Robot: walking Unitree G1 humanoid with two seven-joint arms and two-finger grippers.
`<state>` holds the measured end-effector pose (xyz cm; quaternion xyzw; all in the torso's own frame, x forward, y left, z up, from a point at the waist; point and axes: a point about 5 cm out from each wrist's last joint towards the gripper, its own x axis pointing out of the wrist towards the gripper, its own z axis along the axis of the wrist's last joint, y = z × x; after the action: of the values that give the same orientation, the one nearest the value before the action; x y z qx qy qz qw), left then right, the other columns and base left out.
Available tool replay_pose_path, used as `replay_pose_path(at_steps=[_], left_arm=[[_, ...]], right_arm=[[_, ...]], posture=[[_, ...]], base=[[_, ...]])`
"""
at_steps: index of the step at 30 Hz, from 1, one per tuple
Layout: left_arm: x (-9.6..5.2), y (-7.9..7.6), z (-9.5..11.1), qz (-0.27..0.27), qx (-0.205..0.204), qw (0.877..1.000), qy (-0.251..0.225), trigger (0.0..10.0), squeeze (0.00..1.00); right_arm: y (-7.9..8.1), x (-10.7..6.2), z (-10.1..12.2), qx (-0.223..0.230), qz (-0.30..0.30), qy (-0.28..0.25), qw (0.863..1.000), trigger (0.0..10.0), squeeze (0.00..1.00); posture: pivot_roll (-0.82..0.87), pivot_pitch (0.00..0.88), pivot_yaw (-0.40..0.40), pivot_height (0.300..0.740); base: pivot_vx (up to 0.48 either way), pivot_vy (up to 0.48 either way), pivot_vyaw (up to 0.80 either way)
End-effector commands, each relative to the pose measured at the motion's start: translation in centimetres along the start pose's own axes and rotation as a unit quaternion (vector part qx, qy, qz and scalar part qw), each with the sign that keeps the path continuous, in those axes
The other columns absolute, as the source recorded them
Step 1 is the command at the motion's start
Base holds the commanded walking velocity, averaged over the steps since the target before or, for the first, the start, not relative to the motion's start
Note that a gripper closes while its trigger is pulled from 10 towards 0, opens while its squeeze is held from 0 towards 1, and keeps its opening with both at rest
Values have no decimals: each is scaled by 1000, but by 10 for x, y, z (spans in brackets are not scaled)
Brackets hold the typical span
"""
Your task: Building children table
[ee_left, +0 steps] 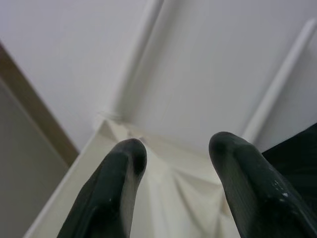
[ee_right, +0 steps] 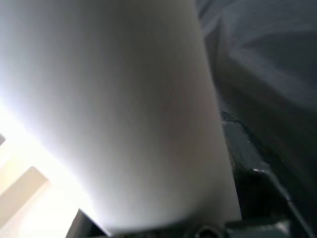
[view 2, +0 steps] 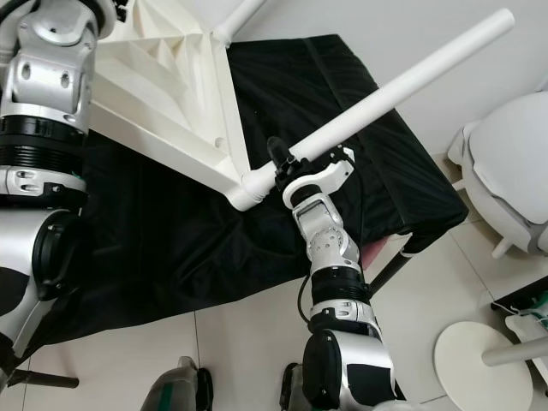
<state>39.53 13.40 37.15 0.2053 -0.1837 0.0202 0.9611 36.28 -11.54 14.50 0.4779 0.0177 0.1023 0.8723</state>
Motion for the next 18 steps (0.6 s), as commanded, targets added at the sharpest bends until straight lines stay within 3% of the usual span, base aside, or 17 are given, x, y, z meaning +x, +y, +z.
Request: replay_pose_path(at_steps=[1,3,7,11,14,18], left_arm=[[0,10,28,112,-24,993,-38,10000,0],[-1,-9,32,80,-26,996,-41,10000,0],[-2,-27,33,35,-20,999,-36,10000,0],[-2,-33,33,20,-17,999,-34,10000,0],[-5,-51,32,-23,1,999,-33,10000,0],[-5,-53,32,-28,5,999,-31,10000,0]], right_arm=[[-33,-10,-15,124,-86,-4,989,0,0],[-30,-8,-24,149,-83,5,985,0,0],[-27,-5,-29,152,-62,4,986,0,0],[-25,-4,-31,154,-53,7,987,0,0],[-21,-2,-40,148,-39,22,988,0,0],[-21,-1,-42,147,-39,26,988,0,0]], posture=[[9,27,70,740],[10,30,73,740],[12,36,80,740],[17,37,85,740],[23,44,98,740],[22,45,100,740]], base=[[0,0,0],[0,0,0],[0,0,0],[0,0,0],[0,0,0],[0,0,0]])
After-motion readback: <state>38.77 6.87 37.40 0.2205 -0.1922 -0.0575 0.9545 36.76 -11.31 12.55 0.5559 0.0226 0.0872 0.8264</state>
